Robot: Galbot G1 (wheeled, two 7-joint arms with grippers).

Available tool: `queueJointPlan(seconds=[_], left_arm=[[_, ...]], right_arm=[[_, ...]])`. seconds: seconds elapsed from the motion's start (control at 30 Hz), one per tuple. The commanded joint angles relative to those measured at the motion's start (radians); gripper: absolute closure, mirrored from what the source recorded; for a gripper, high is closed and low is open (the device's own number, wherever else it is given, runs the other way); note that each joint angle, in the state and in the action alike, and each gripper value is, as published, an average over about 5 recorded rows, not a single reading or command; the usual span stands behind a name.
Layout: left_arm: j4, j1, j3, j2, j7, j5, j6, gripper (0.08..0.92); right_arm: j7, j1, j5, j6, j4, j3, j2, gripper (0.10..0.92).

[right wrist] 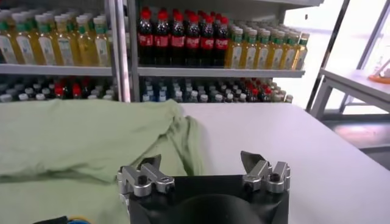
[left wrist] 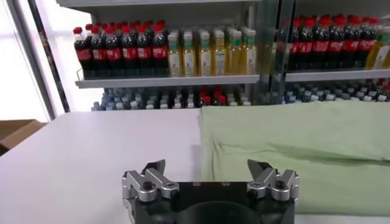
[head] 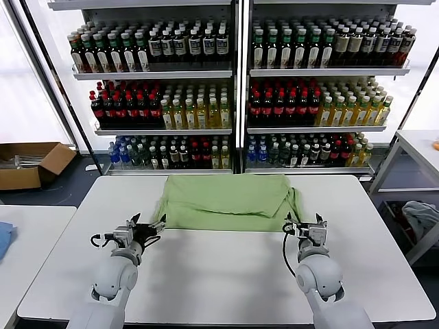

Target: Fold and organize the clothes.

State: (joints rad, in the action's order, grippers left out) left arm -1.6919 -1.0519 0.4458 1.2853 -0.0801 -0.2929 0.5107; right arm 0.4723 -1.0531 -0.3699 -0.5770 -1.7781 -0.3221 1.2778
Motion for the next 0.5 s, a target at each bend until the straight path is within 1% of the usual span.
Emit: queueJointPlan(seconds=[0.03,0.23,0.4,0.5], left_arm=[[0.043,0.016,-0.004,-0.005,0.000,0.008,0.001,0.177],[0.041,0.005,-0.022,-0.015,0.011,0.024,0.005,0.177],[0.041,-0.004,-0.031,-0.010,0.017,0.033,0.018,0.180],[0.046,-0.005,-0.032,-0.007,0.018,0.036,0.024,0.212]], right_arm=[[0.000,-0.008,0.017,-0.002,0.026,0.001,-0.005,0.203],[-0.001,-0.004,0.006,-0.002,0.048,0.000,0.003,0.203],[-0.002,-0.006,-0.006,-0.001,0.060,0.001,0.009,0.203],[-0.002,-0.010,-0.015,-0.001,0.063,0.001,0.014,0.219]])
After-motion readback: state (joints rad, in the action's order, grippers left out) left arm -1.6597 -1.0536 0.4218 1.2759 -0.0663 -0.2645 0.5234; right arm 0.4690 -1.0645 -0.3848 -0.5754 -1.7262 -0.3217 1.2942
